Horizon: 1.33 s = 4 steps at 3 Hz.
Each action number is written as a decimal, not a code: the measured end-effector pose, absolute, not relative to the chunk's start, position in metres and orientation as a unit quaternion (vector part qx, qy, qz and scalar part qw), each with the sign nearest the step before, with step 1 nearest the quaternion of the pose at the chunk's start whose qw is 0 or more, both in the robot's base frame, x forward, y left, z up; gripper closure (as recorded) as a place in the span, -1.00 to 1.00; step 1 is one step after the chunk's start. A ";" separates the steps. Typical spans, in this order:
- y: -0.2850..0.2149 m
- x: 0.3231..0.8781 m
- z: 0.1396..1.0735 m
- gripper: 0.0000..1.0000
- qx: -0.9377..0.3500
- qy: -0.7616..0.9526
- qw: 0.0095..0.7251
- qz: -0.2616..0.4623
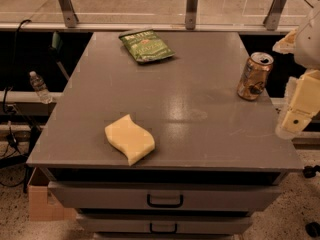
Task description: Pick green jalapeno chip bag
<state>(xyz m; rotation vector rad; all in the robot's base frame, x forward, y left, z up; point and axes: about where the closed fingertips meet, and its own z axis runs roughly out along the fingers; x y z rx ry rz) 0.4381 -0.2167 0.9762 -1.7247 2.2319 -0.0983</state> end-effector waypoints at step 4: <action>-0.148 0.588 0.935 -1.00 -0.593 0.765 0.251 0.022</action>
Offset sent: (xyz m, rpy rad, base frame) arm 0.0476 0.0200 -0.0169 0.0891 -0.0147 -0.0014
